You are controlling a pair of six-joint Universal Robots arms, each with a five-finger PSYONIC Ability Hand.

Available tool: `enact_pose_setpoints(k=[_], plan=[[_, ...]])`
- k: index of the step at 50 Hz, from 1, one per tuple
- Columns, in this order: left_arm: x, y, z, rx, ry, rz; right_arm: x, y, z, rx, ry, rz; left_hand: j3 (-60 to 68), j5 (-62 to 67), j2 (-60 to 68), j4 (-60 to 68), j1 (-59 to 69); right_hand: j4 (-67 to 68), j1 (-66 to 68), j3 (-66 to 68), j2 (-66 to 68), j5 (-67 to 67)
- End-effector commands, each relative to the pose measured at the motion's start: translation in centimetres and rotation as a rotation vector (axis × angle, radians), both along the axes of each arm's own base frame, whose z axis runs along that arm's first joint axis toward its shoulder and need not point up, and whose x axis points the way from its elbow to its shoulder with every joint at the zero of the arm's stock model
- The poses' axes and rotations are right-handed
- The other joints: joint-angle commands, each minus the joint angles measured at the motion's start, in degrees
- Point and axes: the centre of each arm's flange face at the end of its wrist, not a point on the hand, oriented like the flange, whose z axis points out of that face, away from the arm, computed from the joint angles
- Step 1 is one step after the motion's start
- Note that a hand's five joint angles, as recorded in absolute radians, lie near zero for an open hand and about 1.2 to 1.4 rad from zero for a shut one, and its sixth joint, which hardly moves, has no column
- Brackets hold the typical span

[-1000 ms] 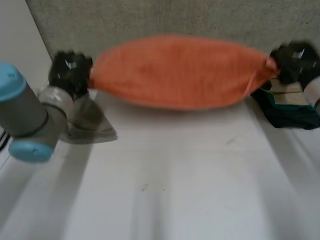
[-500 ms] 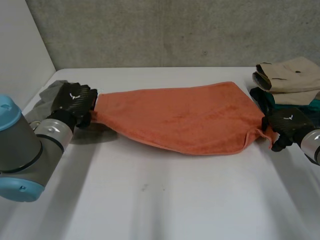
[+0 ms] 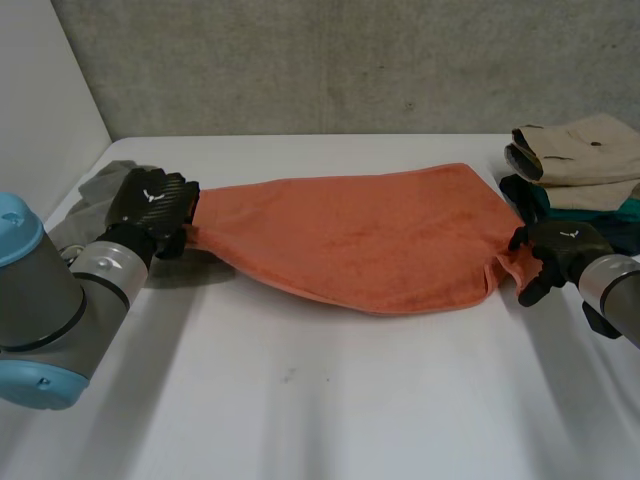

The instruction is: Fold the laundry.

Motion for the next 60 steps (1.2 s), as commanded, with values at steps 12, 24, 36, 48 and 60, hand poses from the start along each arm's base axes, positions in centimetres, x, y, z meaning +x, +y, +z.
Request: enact_pose_setpoints(k=[12, 24, 36, 48, 60], plan=[[-0.2, 0.2, -0.3, 0.008, 0.001, -0.024, 1.3, -2.2, -3.0, 0.096, 0.013, -0.016, 11.6, 12.5, 11.3, 11.3, 15.1, 29.0, 27.4, 28.3, 28.1, 30.3], [2.2, 1.0, 5.3, -0.063, 0.028, 0.048, 0.9, -0.2, 11.4, -0.277, 0.046, 0.011, 11.6, 12.5, 11.3, 11.3, 15.1, 53.4, 51.8, 52.8, 52.5, 54.8], [6.0, 4.5, 11.9, -0.014, 0.015, 0.145, -2.4, 4.3, 16.6, -0.237, 0.439, 0.110, 11.6, 12.5, 11.3, 11.3, 15.1, 53.4, 51.8, 52.8, 52.5, 54.8], [5.1, 0.6, 3.2, 0.289, -0.062, 0.137, -0.5, 3.4, 8.5, -0.013, 0.436, 0.220, 11.6, 12.5, 11.3, 11.3, 15.1, 53.4, 51.8, 52.8, 52.5, 54.8], [-0.2, -10.8, 7.3, -0.170, -0.083, 0.091, 3.0, -6.4, 11.2, -0.457, 0.476, 0.020, 11.6, 12.5, 11.3, 11.3, 15.1, 53.4, 51.8, 52.8, 52.5, 54.8]])
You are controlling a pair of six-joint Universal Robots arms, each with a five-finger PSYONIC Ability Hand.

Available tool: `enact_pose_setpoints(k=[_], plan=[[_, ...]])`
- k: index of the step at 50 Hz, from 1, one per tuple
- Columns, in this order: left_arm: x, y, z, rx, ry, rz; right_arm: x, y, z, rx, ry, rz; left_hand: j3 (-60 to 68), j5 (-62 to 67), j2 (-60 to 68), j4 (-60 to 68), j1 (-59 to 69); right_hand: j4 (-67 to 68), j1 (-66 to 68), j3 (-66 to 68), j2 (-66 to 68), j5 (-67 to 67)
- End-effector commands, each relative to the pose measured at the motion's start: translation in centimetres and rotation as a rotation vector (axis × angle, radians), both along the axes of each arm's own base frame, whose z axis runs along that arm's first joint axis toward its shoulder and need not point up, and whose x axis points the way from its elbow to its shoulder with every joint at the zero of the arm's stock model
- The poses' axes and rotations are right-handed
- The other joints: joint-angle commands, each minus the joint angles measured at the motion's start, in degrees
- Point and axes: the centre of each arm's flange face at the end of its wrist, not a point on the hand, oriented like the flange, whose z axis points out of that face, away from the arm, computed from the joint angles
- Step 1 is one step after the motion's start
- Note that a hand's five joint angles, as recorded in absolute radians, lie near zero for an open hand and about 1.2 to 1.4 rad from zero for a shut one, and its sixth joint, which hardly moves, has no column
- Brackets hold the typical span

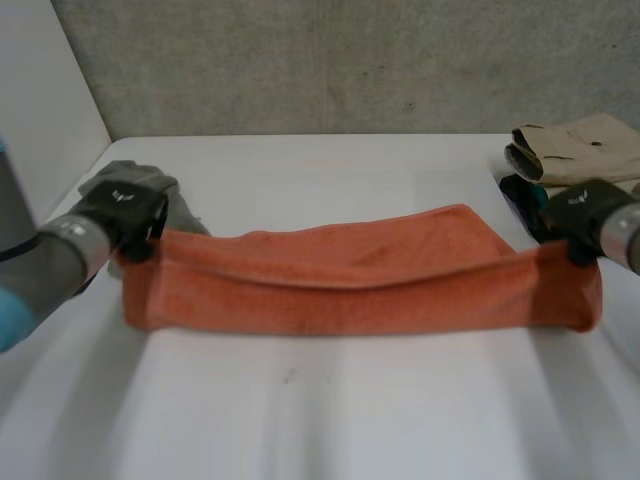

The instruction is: Fold the laundry.

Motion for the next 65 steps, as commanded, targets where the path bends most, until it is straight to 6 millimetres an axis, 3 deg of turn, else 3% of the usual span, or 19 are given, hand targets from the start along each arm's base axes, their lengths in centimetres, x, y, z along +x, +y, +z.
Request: enact_pose_setpoints(k=[1, 2, 3, 5, 6, 10, 13, 19, 26, 29, 34, 39, 43, 49, 53, 56, 60, 63, 65], plan=[[-3.3, -8.0, 6.9, -0.486, 0.026, -0.014, 2.7, -6.7, 5.8, -0.464, -0.057, -0.066, 11.6, 12.5, 11.3, 11.3, 15.1, 11.4, 15.3, 12.0, 12.8, 12.3], [-3.8, -8.3, 8.3, -0.558, 0.044, -0.019, 3.2, -7.7, 8.4, -0.616, -0.114, -0.072, 11.6, 12.5, 11.3, 11.3, 15.1, 11.4, 15.3, 12.0, 12.8, 12.3], [-3.9, -9.2, 11.4, -0.724, 0.085, -0.005, 3.2, -8.1, 9.7, -0.692, -0.150, -0.079, 11.6, 12.5, 11.3, 11.3, 15.1, 11.4, 15.3, 12.0, 12.8, 12.3], [-3.9, -9.7, 13.8, -0.855, 0.124, 0.009, 3.2, -8.7, 11.9, -0.833, -0.225, -0.087, 11.6, 12.5, 11.3, 11.3, 15.1, 11.4, 15.3, 12.0, 12.8, 12.3], [-4.1, -9.7, 15.7, -0.979, 0.170, 0.010, 3.2, -8.8, 14.2, -0.967, -0.289, -0.094, 11.6, 12.5, 11.3, 11.3, 15.1, 11.4, 15.3, 12.0, 12.8, 12.3], [-3.8, -9.7, 18.4, -1.130, 0.237, 0.018, 3.1, -8.3, 17.3, -1.136, -0.354, -0.092, 11.6, 12.5, 11.3, 11.3, 15.1, 11.4, 15.3, 12.0, 12.8, 12.3], [-3.6, -9.9, 17.9, -1.099, 0.229, 0.022, 3.1, -8.3, 17.3, -1.132, -0.359, -0.087, 11.6, 12.5, 11.3, 11.3, 15.1, 11.4, 15.3, 12.0, 12.8, 12.3], [-3.9, -9.7, 12.9, -0.898, 0.184, 0.004, 3.6, -8.7, 13.5, -0.988, -0.326, -0.048, 11.6, 12.5, 11.3, 11.3, 15.1, 11.4, 15.3, 12.0, 12.8, 12.3], [-3.8, -8.6, 5.3, -0.676, 0.128, -0.009, 4.1, -8.2, 5.0, -0.698, -0.270, -0.001, 11.6, 12.5, 11.3, 11.3, 15.1, 11.4, 15.3, 12.0, 12.8, 12.3], [-3.8, -7.8, 3.2, -0.608, 0.108, -0.014, 3.9, -7.6, 1.7, -0.579, -0.246, 0.000, 11.6, 12.5, 11.3, 11.3, 15.1, 11.4, 15.3, 12.0, 12.8, 12.3], [-3.4, -5.0, -1.4, -0.422, 0.051, -0.024, 3.7, -5.7, -1.7, -0.420, -0.223, 0.036, 11.6, 12.5, 11.3, 11.3, 15.1, 11.4, 15.3, 12.0, 12.8, 12.3], [-2.2, -0.9, -2.1, -0.251, -0.042, -0.033, 3.6, -2.7, -4.3, -0.223, -0.195, 0.069, 11.6, 12.5, 11.3, 11.3, 15.1, 11.4, 15.3, 12.0, 12.8, 12.3], [-0.8, 4.0, -1.8, -0.100, -0.137, -0.051, 2.6, 0.6, -3.2, -0.100, -0.121, 0.082, 11.6, 12.5, 11.3, 11.3, 15.1, 11.4, 15.3, 12.0, 12.8, 12.3], [1.5, 11.5, -0.5, 0.099, -0.272, -0.099, -2.3, 6.0, -0.8, 0.112, 0.120, 0.049, 11.6, 12.5, 11.3, 11.3, 15.1, 11.4, 15.3, 12.0, 12.8, 12.3], [2.6, 14.2, -0.4, 0.214, -0.334, -0.124, -3.1, 9.1, 0.3, 0.195, 0.215, 0.093, 11.6, 12.5, 11.3, 11.3, 15.1, 11.4, 15.3, 12.0, 12.8, 12.3], [2.8, 14.6, -0.4, 0.245, -0.348, -0.132, -3.1, 9.3, 0.5, 0.178, 0.226, 0.101, 11.6, 12.5, 11.3, 11.3, 15.1, 11.4, 15.3, 12.0, 12.8, 12.3], [2.6, 13.2, -0.6, 0.200, -0.343, -0.120, -2.8, 8.7, 0.3, 0.129, 0.197, 0.085, 11.6, 12.5, 11.3, 11.3, 15.1, 11.4, 15.3, 12.0, 12.8, 12.3], [2.0, 10.6, -1.0, 0.119, -0.324, -0.100, -2.6, 7.4, -0.3, 0.082, 0.162, 0.066, 11.6, 12.5, 11.3, 11.3, 15.1, 11.4, 15.3, 12.0, 12.8, 12.3], [1.5, 8.6, -1.1, 0.042, -0.305, -0.089, -2.1, 5.7, -1.8, 0.049, 0.137, 0.059, 11.6, 12.5, 11.3, 11.3, 15.1, 11.4, 15.3, 12.0, 12.8, 12.3]])
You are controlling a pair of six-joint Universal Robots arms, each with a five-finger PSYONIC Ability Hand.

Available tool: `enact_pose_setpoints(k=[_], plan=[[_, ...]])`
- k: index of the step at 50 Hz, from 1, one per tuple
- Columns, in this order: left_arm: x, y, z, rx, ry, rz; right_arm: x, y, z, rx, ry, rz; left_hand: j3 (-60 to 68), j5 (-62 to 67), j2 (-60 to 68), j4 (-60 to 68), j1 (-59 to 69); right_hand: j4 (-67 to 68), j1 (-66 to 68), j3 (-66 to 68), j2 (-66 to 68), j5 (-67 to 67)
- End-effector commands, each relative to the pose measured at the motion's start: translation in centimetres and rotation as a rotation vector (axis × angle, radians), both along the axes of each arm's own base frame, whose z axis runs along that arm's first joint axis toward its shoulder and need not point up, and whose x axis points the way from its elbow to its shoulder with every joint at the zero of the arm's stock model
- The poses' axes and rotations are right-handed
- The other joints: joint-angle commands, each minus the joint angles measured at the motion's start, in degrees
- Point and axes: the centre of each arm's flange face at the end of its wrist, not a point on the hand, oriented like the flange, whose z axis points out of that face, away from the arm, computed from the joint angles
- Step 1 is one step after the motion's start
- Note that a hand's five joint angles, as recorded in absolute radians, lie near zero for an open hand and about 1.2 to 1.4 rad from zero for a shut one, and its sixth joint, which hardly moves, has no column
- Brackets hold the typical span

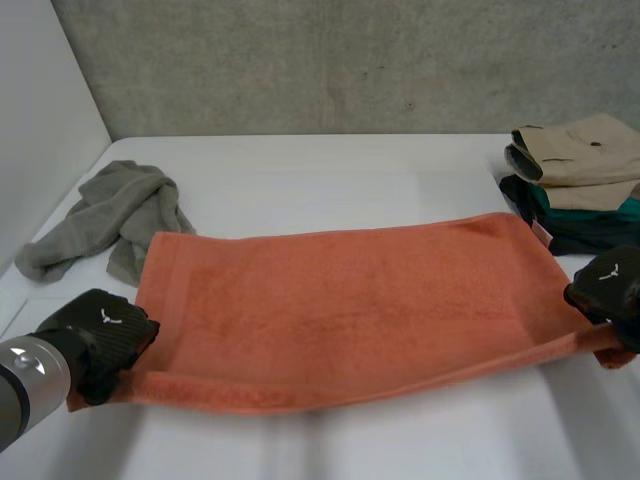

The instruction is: Fold the laundry.

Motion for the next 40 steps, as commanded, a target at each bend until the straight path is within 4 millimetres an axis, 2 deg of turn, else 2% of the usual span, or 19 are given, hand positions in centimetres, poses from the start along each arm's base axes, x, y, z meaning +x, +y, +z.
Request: enact_pose_setpoints(k=[1, 5, 11, 13, 14, 16, 17, 18, 19, 20, 21, 22, 24, 25, 28, 30, 32, 33, 40], plan=[[-1.4, -5.9, -0.7, -0.200, 0.057, 0.011, 1.3, -4.1, -2.8, -0.124, -0.085, -0.023, 11.6, 12.6, 11.3, 11.1, 15.1, 11.4, 15.3, 12.0, 12.8, 11.8], [-2.1, -9.0, -1.5, -0.280, 0.094, 0.026, 2.7, -6.6, -4.5, -0.213, -0.089, -0.007, 11.6, 12.6, 11.3, 11.1, 15.1, 11.4, 15.3, 12.0, 12.8, 11.8], [-4.0, -13.3, -2.3, -0.346, 0.138, 0.027, 4.4, -10.4, -5.3, -0.361, -0.086, 0.015, 11.6, 12.6, 11.3, 11.1, 15.1, 11.4, 15.3, 12.0, 12.8, 11.8], [-4.5, -14.8, -2.3, -0.381, 0.143, 0.029, 5.9, -12.0, -4.9, -0.432, -0.106, 0.039, 11.6, 12.6, 11.3, 11.1, 15.1, 11.4, 15.3, 12.0, 12.8, 11.8], [-5.0, -16.8, -1.3, -0.449, 0.162, 0.040, 6.2, -12.8, -4.2, -0.473, -0.114, 0.037, 11.6, 12.6, 11.3, 11.1, 15.1, 11.4, 15.3, 12.0, 12.8, 11.8], [-5.5, -18.8, 0.7, -0.545, 0.187, 0.047, 6.7, -14.4, -2.3, -0.571, -0.133, 0.026, 11.6, 12.6, 11.3, 11.1, 15.1, 11.4, 15.3, 12.0, 12.8, 11.8], [-5.7, -19.7, 2.0, -0.604, 0.200, 0.053, 6.8, -16.1, 0.4, -0.693, -0.161, -0.007, 11.6, 12.6, 11.3, 11.1, 15.1, 11.4, 15.3, 12.0, 12.8, 11.8], [-5.9, -21.5, 5.3, -0.741, 0.242, 0.068, 6.8, -16.8, 2.1, -0.764, -0.182, -0.026, 11.6, 12.6, 11.3, 11.1, 15.1, 11.4, 15.3, 12.0, 12.8, 11.8], [-6.0, -22.1, 7.3, -0.816, 0.267, 0.071, 6.8, -17.4, 3.8, -0.836, -0.208, -0.043, 11.6, 12.6, 11.3, 11.1, 15.1, 11.4, 15.3, 12.0, 12.8, 11.8], [-6.1, -22.6, 8.9, -0.886, 0.291, 0.070, 6.9, -17.9, 5.5, -0.913, -0.239, -0.055, 11.6, 12.6, 11.3, 11.1, 15.1, 11.4, 15.3, 12.0, 12.8, 11.8], [-6.3, -22.9, 10.6, -0.956, 0.319, 0.067, 7.0, -18.5, 8.7, -1.050, -0.304, -0.072, 11.6, 12.6, 11.3, 11.1, 15.1, 11.4, 15.3, 12.0, 12.8, 11.8], [-6.2, -23.4, 13.6, -1.088, 0.375, 0.074, 7.0, -18.6, 10.1, -1.112, -0.338, -0.074, 11.6, 12.6, 11.3, 11.1, 15.1, 11.4, 15.3, 12.0, 12.8, 11.8], [-6.1, -23.6, 16.0, -1.199, 0.448, 0.076, 7.0, -18.6, 12.5, -1.209, -0.402, -0.069, 11.6, 12.6, 11.3, 11.1, 15.1, 11.4, 15.3, 12.0, 12.8, 11.8], [-6.0, -23.4, 17.9, -1.279, 0.524, 0.066, 7.0, -18.2, 14.5, -1.284, -0.455, -0.056, 11.6, 12.6, 11.3, 11.1, 15.1, 11.4, 15.3, 12.0, 12.8, 11.8], [-5.7, -22.9, 19.8, -1.334, 0.590, 0.053, 6.8, -17.9, 16.0, -1.325, -0.505, -0.038, 11.6, 12.6, 11.3, 11.1, 15.1, 11.4, 15.3, 12.0, 12.8, 11.8], [-5.1, -22.8, 19.8, -1.306, 0.581, 0.065, 6.7, -17.8, 16.2, -1.313, -0.532, -0.022, 11.6, 12.6, 11.3, 11.1, 15.1, 11.4, 15.3, 12.0, 12.8, 11.8], [-4.9, -22.9, 18.7, -1.251, 0.570, 0.076, 6.9, -17.8, 15.9, -1.292, -0.542, -0.009, 11.6, 12.6, 11.3, 11.1, 15.1, 11.4, 15.3, 12.0, 12.8, 11.8], [-4.8, -23.0, 17.4, -1.195, 0.552, 0.087, 7.1, -17.7, 15.3, -1.258, -0.547, 0.004, 11.6, 12.6, 11.3, 11.1, 15.1, 11.4, 15.3, 12.0, 12.8, 11.8], [-4.5, -23.1, 11.5, -1.010, 0.486, 0.121, 7.7, -17.8, 11.7, -1.087, -0.567, 0.069, 11.6, 12.6, 11.3, 11.1, 15.1, 11.4, 15.3, 12.0, 12.8, 11.8]])
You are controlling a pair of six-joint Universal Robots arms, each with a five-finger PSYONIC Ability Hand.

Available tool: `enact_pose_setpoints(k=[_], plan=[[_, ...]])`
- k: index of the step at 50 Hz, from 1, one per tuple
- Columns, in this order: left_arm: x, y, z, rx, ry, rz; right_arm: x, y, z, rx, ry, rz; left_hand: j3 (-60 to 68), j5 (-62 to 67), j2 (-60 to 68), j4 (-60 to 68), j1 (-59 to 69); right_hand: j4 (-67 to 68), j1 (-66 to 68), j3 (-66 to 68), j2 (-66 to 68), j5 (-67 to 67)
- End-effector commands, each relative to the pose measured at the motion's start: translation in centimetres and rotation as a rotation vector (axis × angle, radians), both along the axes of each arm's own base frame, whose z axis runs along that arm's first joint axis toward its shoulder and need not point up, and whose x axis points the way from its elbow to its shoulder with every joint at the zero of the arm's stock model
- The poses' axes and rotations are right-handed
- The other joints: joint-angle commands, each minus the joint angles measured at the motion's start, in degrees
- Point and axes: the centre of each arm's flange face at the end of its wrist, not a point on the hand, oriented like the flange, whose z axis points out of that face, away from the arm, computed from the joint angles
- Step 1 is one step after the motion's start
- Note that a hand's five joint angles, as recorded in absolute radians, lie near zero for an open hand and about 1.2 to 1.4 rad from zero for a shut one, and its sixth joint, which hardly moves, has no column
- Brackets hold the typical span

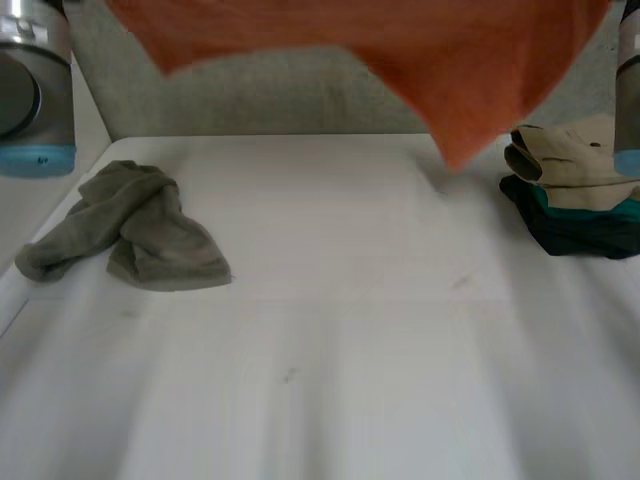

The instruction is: Fold the laundry.

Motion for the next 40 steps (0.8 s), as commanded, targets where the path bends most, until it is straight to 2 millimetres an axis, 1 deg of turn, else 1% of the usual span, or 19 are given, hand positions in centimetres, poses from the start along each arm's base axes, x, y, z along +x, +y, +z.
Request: enact_pose_setpoints(k=[1, 3, 4, 5, 7, 8, 10, 15, 16, 18, 19, 22, 23, 26, 27, 30, 31, 35, 40], plan=[[0.7, 0.0, -7.5, 0.253, -0.059, 0.020, 0.6, -0.1, -4.7, 0.186, 0.044, 0.104, 11.6, 12.6, 11.3, 11.0, 15.1, 11.3, 15.3, 11.8, 12.8, 11.2], [1.2, 0.1, -9.3, 0.310, -0.072, 0.030, 0.3, -0.2, -6.2, 0.243, 0.055, 0.114, 11.6, 12.6, 11.3, 11.0, 15.1, 11.3, 15.3, 11.8, 12.8, 11.2], [1.5, 0.2, -10.3, 0.340, -0.079, 0.033, -0.1, -0.3, -7.9, 0.308, 0.065, 0.115, 11.6, 12.6, 11.3, 11.0, 15.1, 11.3, 15.3, 11.8, 12.8, 11.2], [1.6, 0.8, -12.1, 0.398, -0.092, 0.033, -0.3, -0.3, -8.8, 0.342, 0.071, 0.117, 11.6, 12.6, 11.3, 11.0, 15.1, 11.3, 15.3, 11.8, 12.8, 11.2], [1.6, 1.5, -13.9, 0.454, -0.108, 0.030, -0.5, -0.1, -10.5, 0.413, 0.083, 0.126, 11.6, 12.6, 11.3, 11.0, 15.1, 11.3, 15.3, 11.8, 12.8, 11.2], [1.6, 1.9, -14.7, 0.479, -0.114, 0.027, -0.7, 0.2, -12.2, 0.484, 0.095, 0.136, 11.6, 12.6, 11.3, 11.0, 15.1, 11.3, 15.3, 11.8, 12.8, 11.2], [1.8, 3.3, -16.7, 0.554, -0.132, 0.023, -0.8, 0.8, -13.7, 0.556, 0.104, 0.147, 11.6, 12.6, 11.3, 11.0, 15.1, 11.3, 15.3, 11.8, 12.8, 11.2], [2.4, 6.7, -17.9, 0.647, -0.159, 0.010, -1.5, 3.4, -17.9, 0.787, 0.127, 0.156, 11.6, 12.6, 11.3, 11.0, 15.1, 11.3, 15.3, 11.8, 12.8, 11.2], [2.5, 8.0, -18.2, 0.674, -0.169, -0.004, -1.6, 3.8, -18.3, 0.819, 0.129, 0.155, 11.6, 12.6, 11.3, 11.0, 15.1, 11.3, 15.3, 11.8, 12.8, 11.2], [2.6, 9.3, -18.2, 0.700, -0.181, -0.019, -1.8, 4.6, -19.1, 0.878, 0.130, 0.155, 11.6, 12.6, 11.3, 11.0, 15.1, 11.3, 15.3, 11.8, 12.8, 11.2], [2.6, 10.7, -18.0, 0.724, -0.192, -0.035, -2.0, 5.6, -19.7, 0.941, 0.133, 0.155, 11.6, 12.6, 11.3, 11.0, 15.1, 11.3, 15.3, 11.8, 12.8, 11.2], [2.9, 12.8, -17.5, 0.764, -0.207, -0.056, -2.7, 7.0, -19.4, 1.018, 0.136, 0.146, 11.6, 12.6, 11.3, 11.0, 15.1, 11.3, 15.3, 11.8, 12.8, 11.2], [3.3, 14.2, -17.2, 0.803, -0.214, -0.062, -3.4, 8.2, -19.0, 1.073, 0.142, 0.133, 11.6, 12.6, 11.3, 11.0, 15.1, 11.3, 15.3, 11.8, 12.8, 11.2], [3.8, 16.4, -16.7, 0.867, -0.240, -0.066, -4.5, 9.9, -18.3, 1.154, 0.167, 0.111, 11.6, 12.6, 11.3, 11.0, 15.1, 11.3, 15.3, 11.8, 12.8, 11.2], [4.3, 17.8, -16.5, 0.923, -0.282, -0.055, -4.9, 11.2, -17.8, 1.201, 0.202, 0.101, 11.6, 12.6, 11.3, 11.0, 15.1, 11.3, 15.3, 11.8, 12.8, 11.2], [5.3, 20.0, -16.4, 1.022, -0.375, -0.030, -5.4, 13.8, -16.8, 1.271, 0.282, 0.092, 11.6, 12.6, 11.3, 11.0, 15.1, 11.3, 15.3, 11.8, 12.8, 11.2], [6.0, 21.4, -16.6, 1.097, -0.446, -0.019, -5.9, 15.4, -16.3, 1.312, 0.343, 0.088, 11.6, 12.6, 11.3, 11.0, 15.1, 11.3, 15.3, 11.8, 12.8, 11.2], [7.0, 24.3, -17.4, 1.245, -0.588, -0.026, -7.3, 18.3, -15.7, 1.392, 0.487, 0.063, 11.6, 12.6, 11.3, 11.0, 15.1, 11.3, 15.3, 11.8, 12.8, 11.2], [7.2, 23.7, -17.5, 1.226, -0.613, -0.011, -7.9, 18.7, -15.7, 1.378, 0.544, 0.056, 11.6, 12.6, 11.3, 11.0, 15.1, 11.3, 15.3, 11.8, 12.8, 11.2]])
